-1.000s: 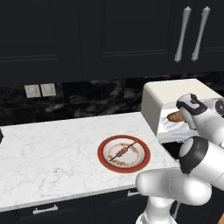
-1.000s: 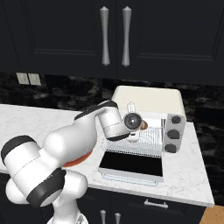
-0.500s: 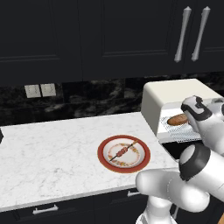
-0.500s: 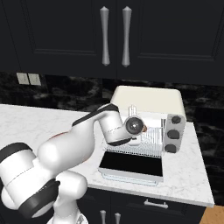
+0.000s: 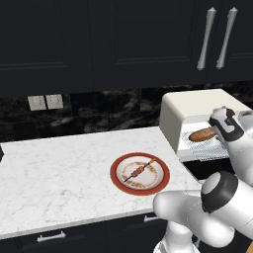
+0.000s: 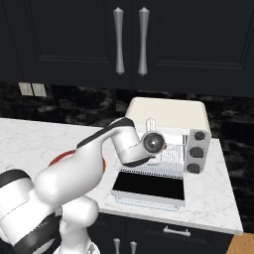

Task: Pick up the kebab skewer and baguette bread, and place them inside the toaster oven. Close the toaster oven door and start by setting the timer.

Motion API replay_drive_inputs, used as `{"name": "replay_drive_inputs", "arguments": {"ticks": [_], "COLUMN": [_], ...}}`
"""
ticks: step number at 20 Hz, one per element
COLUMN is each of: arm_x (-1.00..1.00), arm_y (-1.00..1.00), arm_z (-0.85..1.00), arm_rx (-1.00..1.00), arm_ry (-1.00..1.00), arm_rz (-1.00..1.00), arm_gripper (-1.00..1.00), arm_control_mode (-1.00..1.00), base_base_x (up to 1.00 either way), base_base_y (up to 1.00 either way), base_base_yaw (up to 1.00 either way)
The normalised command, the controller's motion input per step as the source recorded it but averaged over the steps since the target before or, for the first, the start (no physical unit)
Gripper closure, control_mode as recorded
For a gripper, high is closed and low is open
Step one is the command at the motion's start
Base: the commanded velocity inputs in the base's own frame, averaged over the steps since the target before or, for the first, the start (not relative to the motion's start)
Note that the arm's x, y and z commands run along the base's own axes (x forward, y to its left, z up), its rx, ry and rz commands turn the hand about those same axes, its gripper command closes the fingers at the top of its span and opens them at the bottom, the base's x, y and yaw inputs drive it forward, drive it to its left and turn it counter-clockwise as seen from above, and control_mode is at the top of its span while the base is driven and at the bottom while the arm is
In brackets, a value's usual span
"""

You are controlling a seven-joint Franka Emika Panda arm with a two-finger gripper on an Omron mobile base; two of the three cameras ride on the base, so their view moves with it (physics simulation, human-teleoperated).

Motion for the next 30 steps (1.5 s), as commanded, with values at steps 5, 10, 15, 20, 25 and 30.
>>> {"name": "replay_drive_inputs", "arguments": {"ticks": [5,10,15,20,25,30], "arm_x": [-0.58,-0.03,-0.08,-0.15,0.0,0.0], "arm_y": [0.16,0.7,0.72,0.75,0.85,0.75], "arm_z": [0.54,0.21,0.08,0.0,-0.07,-0.3], "arm_rx": [0.0,0.0,0.0,0.0,0.0,-0.01], "arm_ry": [0.07,0.18,0.24,0.2,0.17,0.05], "arm_rz": [0.0,0.09,0.12,0.13,0.16,0.14], "arm_gripper": [-1.0,-1.0,-1.0,-1.0,-1.0,-1.0], "arm_control_mode": [-1.0,-1.0,-1.0,-1.0,-1.0,-1.0], "base_base_x": [0.0,0.0,0.0,0.0,0.0,0.0], "base_base_y": [0.0,0.0,0.0,0.0,0.0,0.0], "base_base_yaw": [0.0,0.0,0.0,0.0,0.0,0.0]}}
